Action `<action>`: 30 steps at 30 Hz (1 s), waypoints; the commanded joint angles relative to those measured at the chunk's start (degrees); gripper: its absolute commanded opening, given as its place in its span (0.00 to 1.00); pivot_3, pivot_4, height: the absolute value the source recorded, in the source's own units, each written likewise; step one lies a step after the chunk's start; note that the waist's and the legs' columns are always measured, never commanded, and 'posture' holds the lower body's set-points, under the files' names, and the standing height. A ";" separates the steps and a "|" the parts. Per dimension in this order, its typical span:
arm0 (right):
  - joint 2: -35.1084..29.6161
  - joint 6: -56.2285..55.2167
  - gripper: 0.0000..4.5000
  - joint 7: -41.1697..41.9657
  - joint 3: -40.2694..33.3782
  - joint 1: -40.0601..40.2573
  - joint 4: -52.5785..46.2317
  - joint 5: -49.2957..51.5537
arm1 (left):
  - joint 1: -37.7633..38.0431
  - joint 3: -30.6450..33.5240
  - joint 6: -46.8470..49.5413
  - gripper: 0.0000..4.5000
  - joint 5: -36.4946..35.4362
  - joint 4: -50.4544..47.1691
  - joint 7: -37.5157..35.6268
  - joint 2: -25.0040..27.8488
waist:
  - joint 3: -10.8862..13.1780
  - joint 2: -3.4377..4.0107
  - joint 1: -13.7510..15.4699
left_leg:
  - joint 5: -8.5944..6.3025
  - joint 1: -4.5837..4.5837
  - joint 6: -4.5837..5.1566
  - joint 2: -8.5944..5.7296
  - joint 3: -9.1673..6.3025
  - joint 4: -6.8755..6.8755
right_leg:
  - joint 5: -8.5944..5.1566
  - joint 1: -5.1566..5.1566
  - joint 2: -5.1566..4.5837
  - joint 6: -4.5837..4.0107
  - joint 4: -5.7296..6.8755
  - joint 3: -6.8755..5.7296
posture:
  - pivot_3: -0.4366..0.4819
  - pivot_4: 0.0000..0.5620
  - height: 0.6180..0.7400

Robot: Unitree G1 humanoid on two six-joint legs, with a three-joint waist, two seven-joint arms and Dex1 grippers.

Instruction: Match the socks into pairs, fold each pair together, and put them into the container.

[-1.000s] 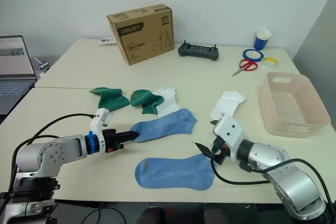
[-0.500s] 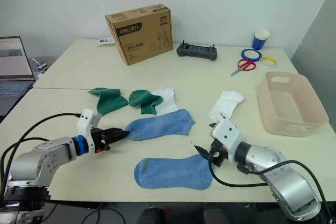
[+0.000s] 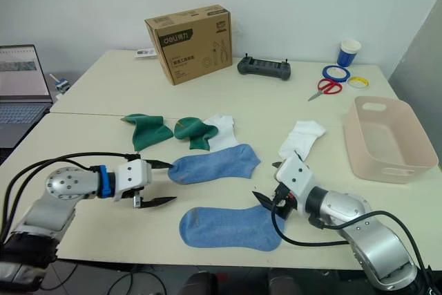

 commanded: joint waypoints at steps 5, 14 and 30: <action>-2.13 -5.54 1.00 1.61 3.78 -2.44 2.16 -6.16 | -6.18 -2.19 -7.84 0.72 4.48 11.37 2.73 -3.91 | -0.03 0.06 -0.03 | 0.01 0.02 0.01 -0.02 -0.01 0.04 | 0.04 0.04 0.01 0.06 0.04 -0.02 | 0.48 0.27 0.86; 0.60 -19.77 1.00 5.81 15.25 -14.61 21.08 -19.30 | -6.17 -2.03 -10.22 0.09 4.46 13.28 2.75 -4.18 | -0.03 0.06 -0.33 | 0.02 0.13 0.03 0.06 -0.02 0.04 | 0.06 0.05 0.11 0.03 0.14 -0.01 | 0.48 0.27 0.86; 8.49 -31.61 0.54 8.70 17.69 -23.79 41.48 -29.05 | -5.67 -2.21 -9.38 0.00 4.14 10.95 3.28 -4.46 | -0.03 0.07 -0.14 | 0.02 0.13 0.03 0.06 -0.01 0.04 | 0.07 0.04 0.11 0.01 0.18 -0.01 | 0.48 0.27 0.86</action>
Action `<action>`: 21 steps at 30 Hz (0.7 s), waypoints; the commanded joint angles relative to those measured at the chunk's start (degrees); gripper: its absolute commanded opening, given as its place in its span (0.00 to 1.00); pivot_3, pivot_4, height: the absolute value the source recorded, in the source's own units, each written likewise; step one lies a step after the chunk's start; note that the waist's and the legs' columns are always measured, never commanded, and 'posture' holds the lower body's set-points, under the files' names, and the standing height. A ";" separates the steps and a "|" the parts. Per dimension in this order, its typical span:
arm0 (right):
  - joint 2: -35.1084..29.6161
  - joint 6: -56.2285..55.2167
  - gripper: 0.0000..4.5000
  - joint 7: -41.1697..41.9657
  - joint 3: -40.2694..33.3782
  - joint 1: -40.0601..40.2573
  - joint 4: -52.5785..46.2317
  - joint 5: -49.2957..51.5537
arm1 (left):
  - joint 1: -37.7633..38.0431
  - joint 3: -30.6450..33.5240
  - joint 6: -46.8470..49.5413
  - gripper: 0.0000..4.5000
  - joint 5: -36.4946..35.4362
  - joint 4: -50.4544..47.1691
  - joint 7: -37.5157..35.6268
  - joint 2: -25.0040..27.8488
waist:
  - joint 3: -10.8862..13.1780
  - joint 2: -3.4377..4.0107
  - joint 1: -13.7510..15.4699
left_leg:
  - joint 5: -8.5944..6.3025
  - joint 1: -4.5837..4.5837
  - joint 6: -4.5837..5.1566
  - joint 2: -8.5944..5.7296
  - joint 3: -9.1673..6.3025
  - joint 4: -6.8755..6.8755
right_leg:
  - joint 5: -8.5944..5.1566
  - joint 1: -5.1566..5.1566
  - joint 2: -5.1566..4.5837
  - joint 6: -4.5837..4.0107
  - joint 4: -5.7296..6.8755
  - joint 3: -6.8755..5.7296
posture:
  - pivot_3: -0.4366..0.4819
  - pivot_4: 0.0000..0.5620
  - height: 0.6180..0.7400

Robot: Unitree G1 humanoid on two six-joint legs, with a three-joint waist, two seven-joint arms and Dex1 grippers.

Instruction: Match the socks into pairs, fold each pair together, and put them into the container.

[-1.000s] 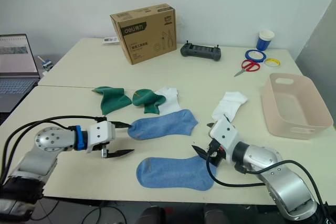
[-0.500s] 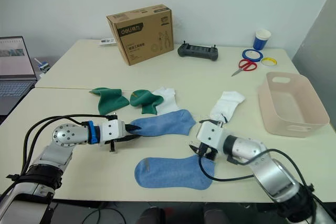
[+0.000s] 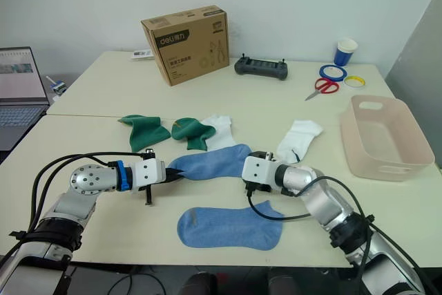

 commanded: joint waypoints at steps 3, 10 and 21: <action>0.55 -1.62 0.30 2.37 -1.81 -0.86 -0.05 0.09 | 0.15 0.17 0.10 0.00 -0.26 -1.58 0.01 0.03 | 0.00 0.00 0.01 | 0.00 -0.01 0.00 0.00 -0.01 0.00 | 0.00 0.00 0.00 0.00 0.00 -0.01 | 0.48 0.27 0.86; 0.40 -0.61 0.01 3.36 -3.24 0.14 -0.61 0.47 | -0.02 0.18 0.14 0.00 -1.48 -2.56 -2.08 0.16 | 0.00 0.00 0.02 | 0.00 -0.01 0.00 0.00 -0.01 0.00 | 0.00 0.00 0.00 0.00 0.00 -0.01 | 0.48 0.27 0.86; -1.18 14.72 0.01 9.79 -12.40 5.87 -20.80 11.53 | 1.00 0.64 22.39 0.00 -12.83 -19.76 -14.01 3.05 | 0.01 0.02 -0.03 | 0.00 -0.15 0.00 0.01 -0.12 0.02 | 0.00 -0.04 0.00 -0.01 0.00 -0.10 | 0.48 0.27 0.86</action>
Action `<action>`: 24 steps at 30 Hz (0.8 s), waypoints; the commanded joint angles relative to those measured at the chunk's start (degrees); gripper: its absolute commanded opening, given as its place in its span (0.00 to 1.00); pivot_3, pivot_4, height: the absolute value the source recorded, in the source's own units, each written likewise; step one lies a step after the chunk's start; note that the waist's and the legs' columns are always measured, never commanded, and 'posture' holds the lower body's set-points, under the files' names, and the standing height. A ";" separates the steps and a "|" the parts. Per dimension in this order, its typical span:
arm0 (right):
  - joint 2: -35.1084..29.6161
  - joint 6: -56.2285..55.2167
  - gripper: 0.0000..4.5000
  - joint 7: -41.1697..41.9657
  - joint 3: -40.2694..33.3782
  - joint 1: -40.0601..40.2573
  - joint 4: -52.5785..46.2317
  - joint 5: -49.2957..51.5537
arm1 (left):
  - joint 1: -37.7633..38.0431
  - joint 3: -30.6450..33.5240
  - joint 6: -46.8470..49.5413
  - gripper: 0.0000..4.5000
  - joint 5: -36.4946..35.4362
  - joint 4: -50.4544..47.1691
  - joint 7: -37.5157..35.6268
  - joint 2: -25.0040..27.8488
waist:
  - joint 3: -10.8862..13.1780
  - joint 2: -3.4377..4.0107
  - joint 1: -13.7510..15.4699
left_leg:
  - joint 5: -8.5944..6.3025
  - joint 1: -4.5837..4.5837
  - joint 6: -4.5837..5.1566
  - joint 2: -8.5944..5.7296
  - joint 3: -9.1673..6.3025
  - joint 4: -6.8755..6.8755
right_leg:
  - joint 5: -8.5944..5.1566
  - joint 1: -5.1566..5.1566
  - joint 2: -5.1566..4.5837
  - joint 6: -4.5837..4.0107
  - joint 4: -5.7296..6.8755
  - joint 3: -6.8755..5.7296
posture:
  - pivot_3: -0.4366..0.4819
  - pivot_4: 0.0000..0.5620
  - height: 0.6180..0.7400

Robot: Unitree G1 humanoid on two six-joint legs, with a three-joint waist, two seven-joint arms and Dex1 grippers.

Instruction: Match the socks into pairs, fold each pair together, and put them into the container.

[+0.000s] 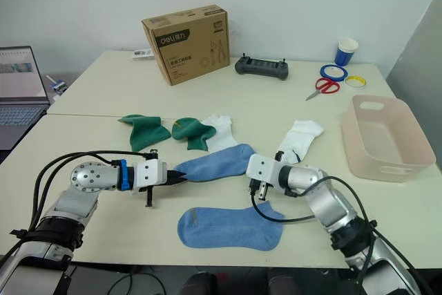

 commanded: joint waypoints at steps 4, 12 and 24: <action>-4.11 19.06 0.01 4.13 -9.85 4.84 -22.93 13.34 | 3.27 1.20 31.55 0.00 -15.20 -23.04 -9.92 8.78 | 0.01 0.02 -0.26 | 0.00 -0.02 0.00 0.03 -0.06 -0.01 | -0.02 0.01 0.00 0.00 -0.02 -0.06 | 0.48 0.27 0.86; -8.66 49.42 0.01 3.64 -20.57 6.82 -35.11 33.70 | 0.49 -1.78 60.79 0.00 -25.06 -28.08 -11.59 13.83 | 0.04 0.03 -0.84 | 0.00 0.23 0.01 0.02 -0.11 0.00 | -0.08 0.15 0.01 -0.06 0.10 -0.15 | 0.48 0.27 0.86; -9.52 40.69 0.01 -1.64 -9.94 -3.95 -9.66 26.74 | -17.30 -12.45 55.75 0.00 -10.05 2.17 -7.55 -1.86 | 0.04 0.03 -1.24 | 0.04 0.06 0.09 -0.05 -0.01 0.01 | -0.06 -0.05 0.11 -0.06 0.09 0.02 | 0.48 0.27 0.86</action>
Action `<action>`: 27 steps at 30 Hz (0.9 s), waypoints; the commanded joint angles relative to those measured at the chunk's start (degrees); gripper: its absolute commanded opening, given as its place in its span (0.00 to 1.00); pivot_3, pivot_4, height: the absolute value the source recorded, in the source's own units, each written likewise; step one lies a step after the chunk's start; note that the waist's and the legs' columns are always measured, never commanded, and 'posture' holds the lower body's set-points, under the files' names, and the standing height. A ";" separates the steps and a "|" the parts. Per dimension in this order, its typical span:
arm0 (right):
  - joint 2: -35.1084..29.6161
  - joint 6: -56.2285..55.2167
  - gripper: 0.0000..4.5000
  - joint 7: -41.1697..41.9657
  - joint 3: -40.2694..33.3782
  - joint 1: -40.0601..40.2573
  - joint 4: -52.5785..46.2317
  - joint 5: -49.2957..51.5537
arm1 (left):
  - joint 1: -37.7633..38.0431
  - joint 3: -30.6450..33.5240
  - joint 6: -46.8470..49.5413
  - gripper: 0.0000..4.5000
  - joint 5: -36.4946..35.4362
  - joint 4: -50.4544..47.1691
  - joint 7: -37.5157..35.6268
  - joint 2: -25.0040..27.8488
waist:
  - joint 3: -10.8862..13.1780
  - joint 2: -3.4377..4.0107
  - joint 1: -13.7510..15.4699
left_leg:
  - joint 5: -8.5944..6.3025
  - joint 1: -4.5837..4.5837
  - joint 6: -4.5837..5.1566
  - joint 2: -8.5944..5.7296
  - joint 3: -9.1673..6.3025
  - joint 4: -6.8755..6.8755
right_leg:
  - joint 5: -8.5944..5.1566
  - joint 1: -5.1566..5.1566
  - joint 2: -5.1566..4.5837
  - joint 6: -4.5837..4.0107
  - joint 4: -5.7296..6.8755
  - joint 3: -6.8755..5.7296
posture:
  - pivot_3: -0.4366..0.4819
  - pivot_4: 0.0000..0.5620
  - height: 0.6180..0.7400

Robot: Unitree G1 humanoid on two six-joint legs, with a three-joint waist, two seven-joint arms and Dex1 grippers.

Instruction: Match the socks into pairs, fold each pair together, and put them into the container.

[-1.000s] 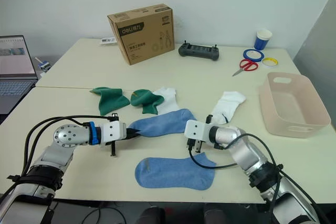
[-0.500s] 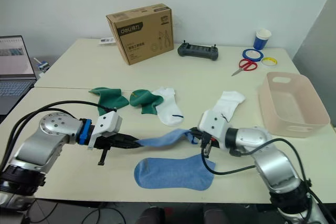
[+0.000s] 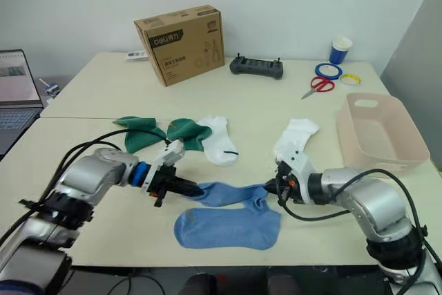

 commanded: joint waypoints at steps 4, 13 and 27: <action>-0.38 -11.08 0.01 -1.06 3.43 -6.12 10.10 -6.53 | -7.68 -0.31 -7.18 0.00 6.79 12.92 0.62 -4.35 | 0.00 0.00 -0.05 | 0.00 -0.15 0.01 0.02 -0.04 0.00 | 0.00 -0.10 0.02 -0.01 -0.01 -0.02 | 0.48 0.27 0.86; -2.75 -20.19 0.61 -1.82 1.70 -5.35 8.29 -11.46 | -8.20 5.31 -7.60 0.10 5.18 12.29 -0.14 -4.89 | 0.00 0.00 0.04 | -0.01 -0.60 0.01 0.04 -0.15 0.06 | 0.12 -0.42 0.00 -0.19 -0.05 -0.17 | 0.48 0.27 0.86; 1.29 -12.07 1.00 -9.71 -11.79 15.37 -15.89 -3.86 | 8.01 19.39 5.23 0.90 -3.55 -8.28 4.37 3.84 | 0.00 0.01 -0.10 | 0.00 -0.56 0.01 0.07 -0.30 0.30 | -0.02 -0.43 -0.02 0.03 0.40 -0.24 | 0.48 0.27 0.86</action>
